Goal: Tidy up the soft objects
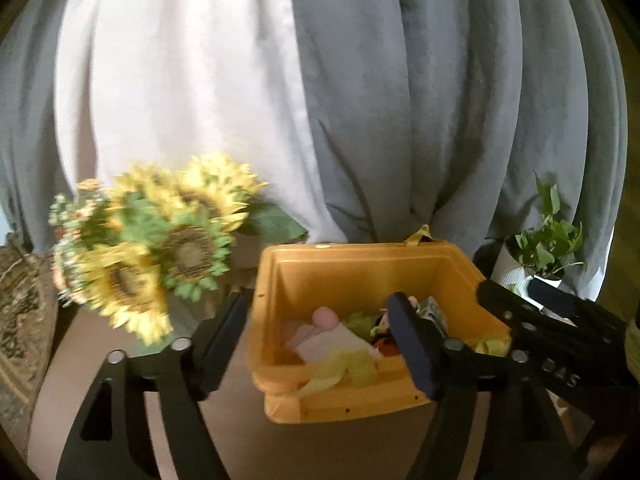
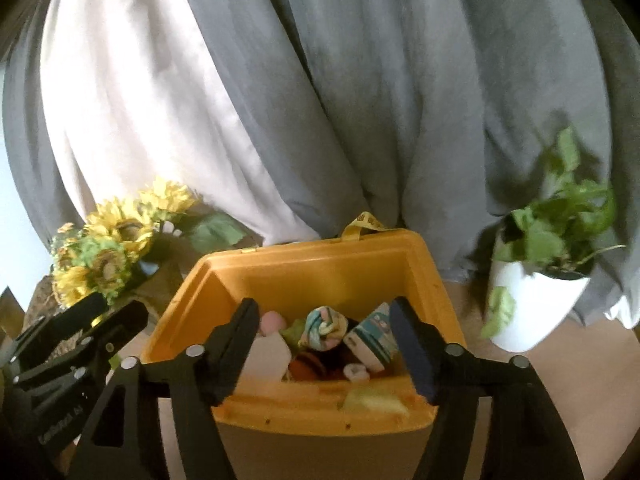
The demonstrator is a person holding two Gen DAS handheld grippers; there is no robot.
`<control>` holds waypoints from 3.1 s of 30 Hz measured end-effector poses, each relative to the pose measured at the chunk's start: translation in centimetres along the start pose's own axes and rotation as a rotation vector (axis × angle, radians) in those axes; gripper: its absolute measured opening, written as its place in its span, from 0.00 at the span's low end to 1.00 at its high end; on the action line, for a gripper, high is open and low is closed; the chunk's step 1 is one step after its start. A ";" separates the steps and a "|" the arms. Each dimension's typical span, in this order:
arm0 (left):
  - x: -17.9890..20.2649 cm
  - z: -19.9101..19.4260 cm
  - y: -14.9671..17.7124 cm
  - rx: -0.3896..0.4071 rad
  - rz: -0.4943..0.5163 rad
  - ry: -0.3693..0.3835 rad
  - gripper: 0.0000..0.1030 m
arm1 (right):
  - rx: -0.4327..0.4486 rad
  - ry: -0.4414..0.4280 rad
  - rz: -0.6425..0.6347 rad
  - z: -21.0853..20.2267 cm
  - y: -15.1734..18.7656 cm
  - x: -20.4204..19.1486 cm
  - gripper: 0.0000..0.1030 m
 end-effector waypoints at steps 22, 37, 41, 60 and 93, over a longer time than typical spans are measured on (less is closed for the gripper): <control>-5.7 -12.4 4.6 0.089 0.070 0.006 1.00 | 0.165 0.262 0.037 -14.8 6.5 -7.1 0.84; -5.1 -23.1 8.5 0.152 0.029 -0.064 1.00 | 0.212 0.211 -0.015 -23.4 9.7 -8.6 0.84; -4.7 -26.2 9.8 0.170 0.026 -0.080 1.00 | 0.214 0.191 -0.022 -26.1 11.0 -8.7 0.84; -3.5 -36.9 14.0 0.204 0.030 -0.086 1.00 | 0.229 0.163 -0.028 -36.8 16.3 -8.9 0.86; -2.3 -41.7 15.8 0.222 0.047 -0.063 1.00 | 0.255 0.173 -0.025 -42.9 18.6 -8.7 0.86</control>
Point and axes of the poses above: each gripper's, at about its wrist camera, not at the fingertips, and z roughly the way its jaws point, x to its right, y to its underside, the point moved 4 cm from there along z, roughly the way its jaws point, and after that the axes turned 4 degrees about -y, right-handed, at the moved point
